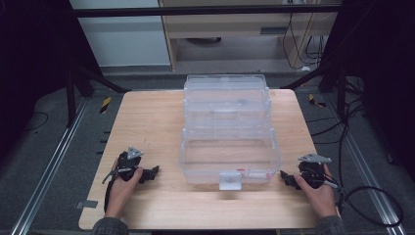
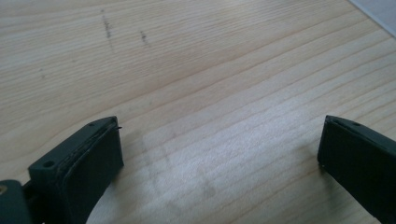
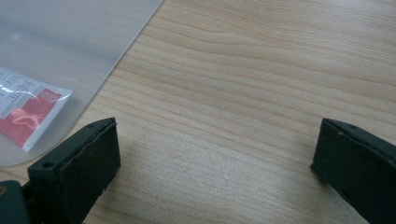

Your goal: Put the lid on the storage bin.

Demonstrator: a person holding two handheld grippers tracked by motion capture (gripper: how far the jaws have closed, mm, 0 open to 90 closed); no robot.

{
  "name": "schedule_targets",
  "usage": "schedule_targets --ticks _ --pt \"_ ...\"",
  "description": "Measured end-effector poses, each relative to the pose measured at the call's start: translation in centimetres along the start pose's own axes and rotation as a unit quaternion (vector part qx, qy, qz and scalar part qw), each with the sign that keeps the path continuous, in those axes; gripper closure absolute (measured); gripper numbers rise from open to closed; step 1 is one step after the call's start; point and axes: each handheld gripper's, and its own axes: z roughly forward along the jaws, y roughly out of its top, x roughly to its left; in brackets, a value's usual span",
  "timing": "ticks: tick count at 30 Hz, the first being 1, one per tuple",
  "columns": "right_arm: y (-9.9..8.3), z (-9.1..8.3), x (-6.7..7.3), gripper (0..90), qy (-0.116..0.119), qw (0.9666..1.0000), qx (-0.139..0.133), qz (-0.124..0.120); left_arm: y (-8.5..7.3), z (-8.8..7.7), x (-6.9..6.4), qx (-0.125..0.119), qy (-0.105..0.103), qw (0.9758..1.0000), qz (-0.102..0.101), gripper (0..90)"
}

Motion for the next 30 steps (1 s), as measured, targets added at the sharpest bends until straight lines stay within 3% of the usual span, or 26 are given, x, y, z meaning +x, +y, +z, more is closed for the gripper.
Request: schedule_targets --ticks 5,7,8,11,12,13,14,15,17,18,19,20,21,22,23,24,25,26,27,28,29,30 --pt "-0.1 -0.1 0.1 0.8 0.003 1.0 0.0 -0.002 0.2 0.1 -0.3 -0.001 -0.008 1.0 0.005 0.5" --pt "-0.1 -0.2 0.1 3.2 0.005 1.0 -0.002 -0.004 0.5 0.1 -0.5 0.0 -0.024 0.9996 0.017 2.4" --pt "-0.2 -0.4 0.3 11.3 0.015 0.9997 -0.01 -0.016 0.8 0.0 -0.8 -0.001 -0.031 0.9992 0.025 4.4" --pt "0.0 -0.9 0.7 13.5 0.013 0.9991 -0.017 -0.036 2.0 -0.9 -2.0 -0.009 -0.043 0.9968 0.067 4.5" --pt "0.8 -2.0 1.4 12.5 -0.001 0.998 -0.032 -0.054 2.9 -1.9 -2.8 -0.013 -0.051 0.9935 0.101 4.5" --pt "0.8 -2.0 1.4 12.5 -0.001 0.998 -0.032 -0.054 2.9 -1.9 -2.8 -0.013 -0.051 0.9935 0.101 4.5" --pt "1.9 -3.2 2.1 12.5 -0.021 0.9952 -0.042 -0.086 3.4 -2.4 -3.1 -0.017 -0.053 0.9915 0.117 4.5" --pt "1.9 -3.2 2.1 12.5 -0.021 0.9952 -0.042 -0.086 4.0 -3.0 -3.4 -0.018 -0.055 0.9894 0.133 4.5" --pt "3.1 -4.1 2.9 12.5 -0.033 0.9906 -0.025 -0.13 5.1 -3.9 -4.0 -0.021 -0.057 0.985 0.161 4.5" --pt "4.6 -5.1 3.5 12.5 -0.054 0.9806 0.007 -0.188 5.7 -4.4 -4.2 -0.028 -0.058 0.9829 0.173 4.6" --pt "4.6 -5.1 3.5 12.5 -0.054 0.9806 0.007 -0.188 6.0 -4.7 -4.3 -0.029 -0.061 0.9825 0.173 4.6" --pt "5.8 -5.9 3.4 13.0 -0.048 0.9767 0.024 -0.208 6.2 -5.0 -4.5 -0.028 -0.07 0.9827 0.169 4.6" --pt "5.8 -5.9 3.4 13.0 -0.048 0.9767 0.024 -0.208 6.4 -5.3 -4.6 -0.031 -0.075 0.9822 0.17 4.6" --pt "7.4 -7.0 2.9 14.9 -0.039 0.9736 0.036 -0.222 6.7 -6.0 -5.2 -0.031 -0.078 0.9807 0.177 4.6" --pt "7.4 -7.0 2.9 14.9 -0.039 0.9736 0.036 -0.222 6.7 -6.0 -5.2 -0.031 -0.078 0.9807 0.177 4.6" --pt "9.2 -8.0 2.3 16.1 -0.045 0.9697 0.041 -0.237 7.0 -6.7 -5.8 -0.032 -0.084 0.9781 0.188 4.6" --pt "9.2 -8.0 2.3 16.1 -0.045 0.9697 0.041 -0.237 7.0 -6.7 -5.8 -0.032 -0.084 0.9781 0.188 4.6" --pt "10.2 -8.4 2.0 16.9 -0.046 0.9681 0.045 -0.242 7.2 -7.2 -6.2 -0.031 -0.088 0.9761 0.196 4.6" --pt "11.5 -8.9 1.8 20.1 -0.048 0.9651 0.048 -0.253 7.4 -7.4 -6.4 -0.034 -0.091 0.9753 0.198 4.7" --pt "13.5 -9.6 1.6 22.0 -0.052 0.9588 0.051 -0.275 7.7 -7.7 -6.7 -0.032 -0.096 0.9734 0.206 5.2" --pt "13.5 -9.6 1.6 22.0 -0.052 0.9588 0.051 -0.275 8.0 -7.9 -6.9 -0.027 -0.098 0.9718 0.213 5.2" --pt "14.6 -9.9 1.5 24.1 -0.051 0.9565 0.05 -0.283 8.4 -8.1 -7.2 -0.024 -0.098 0.9704 0.219 5.2"
